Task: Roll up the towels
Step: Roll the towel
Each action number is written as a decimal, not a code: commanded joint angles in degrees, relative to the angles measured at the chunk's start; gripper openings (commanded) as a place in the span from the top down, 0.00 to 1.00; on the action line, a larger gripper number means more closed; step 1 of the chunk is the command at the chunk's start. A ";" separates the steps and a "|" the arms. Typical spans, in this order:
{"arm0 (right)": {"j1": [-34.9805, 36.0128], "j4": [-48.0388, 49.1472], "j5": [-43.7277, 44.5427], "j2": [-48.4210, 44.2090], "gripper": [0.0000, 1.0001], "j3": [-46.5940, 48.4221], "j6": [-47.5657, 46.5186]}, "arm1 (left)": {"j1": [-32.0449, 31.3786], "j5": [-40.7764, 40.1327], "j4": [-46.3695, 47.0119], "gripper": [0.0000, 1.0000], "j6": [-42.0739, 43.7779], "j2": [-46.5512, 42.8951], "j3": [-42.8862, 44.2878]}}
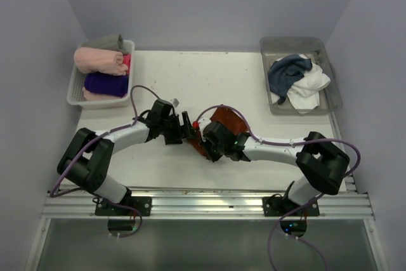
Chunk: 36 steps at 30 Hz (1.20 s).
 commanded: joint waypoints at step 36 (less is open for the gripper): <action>8.66 -2.80 14.36 7.21 0.37 11.25 -4.93 | -2.94 -5.16 -4.23 1.00 -8.44 4.78 3.84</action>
